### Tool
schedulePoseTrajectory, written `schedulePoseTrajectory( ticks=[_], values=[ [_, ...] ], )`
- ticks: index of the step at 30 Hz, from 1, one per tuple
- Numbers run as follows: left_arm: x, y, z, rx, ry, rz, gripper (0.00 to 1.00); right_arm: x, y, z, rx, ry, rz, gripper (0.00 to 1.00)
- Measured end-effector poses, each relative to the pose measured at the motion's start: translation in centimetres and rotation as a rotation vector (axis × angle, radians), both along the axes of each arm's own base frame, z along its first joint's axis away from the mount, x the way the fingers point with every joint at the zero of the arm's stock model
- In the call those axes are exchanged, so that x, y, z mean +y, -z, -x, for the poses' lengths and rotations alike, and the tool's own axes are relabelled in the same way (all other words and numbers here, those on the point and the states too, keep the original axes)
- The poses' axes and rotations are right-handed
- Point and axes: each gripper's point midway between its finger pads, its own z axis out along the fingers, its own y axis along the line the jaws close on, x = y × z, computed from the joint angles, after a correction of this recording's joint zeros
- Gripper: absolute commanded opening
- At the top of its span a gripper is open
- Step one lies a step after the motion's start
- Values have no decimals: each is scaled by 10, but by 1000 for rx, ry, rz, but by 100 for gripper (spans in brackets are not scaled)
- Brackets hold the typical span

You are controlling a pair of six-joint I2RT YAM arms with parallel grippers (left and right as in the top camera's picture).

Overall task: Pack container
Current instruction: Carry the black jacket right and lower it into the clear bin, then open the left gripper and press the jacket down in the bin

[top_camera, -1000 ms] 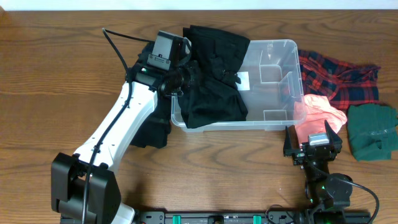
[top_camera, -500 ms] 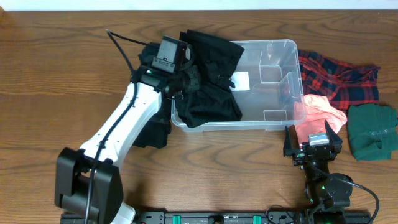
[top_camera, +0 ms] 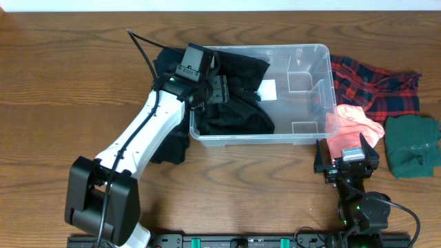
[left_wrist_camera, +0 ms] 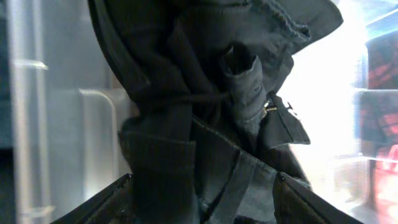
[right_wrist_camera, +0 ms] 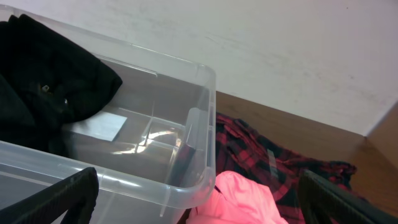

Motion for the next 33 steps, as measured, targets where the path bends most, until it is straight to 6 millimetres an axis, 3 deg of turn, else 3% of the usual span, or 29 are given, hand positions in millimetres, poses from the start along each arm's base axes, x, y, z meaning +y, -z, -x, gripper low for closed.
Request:
schedulePoseTrajectory(
  ticks=[5,6,7,8,13,16,25,29,33],
  values=[
    [3,-18,-1,-58,19,-14,71,0,0,0,0,0,0,99],
    [4,-23,-1,-72,21,-14,64,0,0,0,0,0,0,99],
    [4,-27,-1,-84,23,-12,38,0,0,0,0,0,0,99],
    [5,-32,-1,-98,26,-12,6,0,0,0,0,0,0,99],
    [-3,-51,4,-163,88,-25,6,0,0,0,0,0,0,99],
    [-13,-52,11,-182,132,-62,6,0,0,0,0,0,0,99],
    [-29,-40,40,-163,206,-205,6,0,0,0,0,0,0,99],
    [-24,-34,38,-154,197,-239,6,0,0,0,0,0,0,99],
    [-19,-12,36,-107,191,-296,6,0,0,0,0,0,0,99]
  ],
)
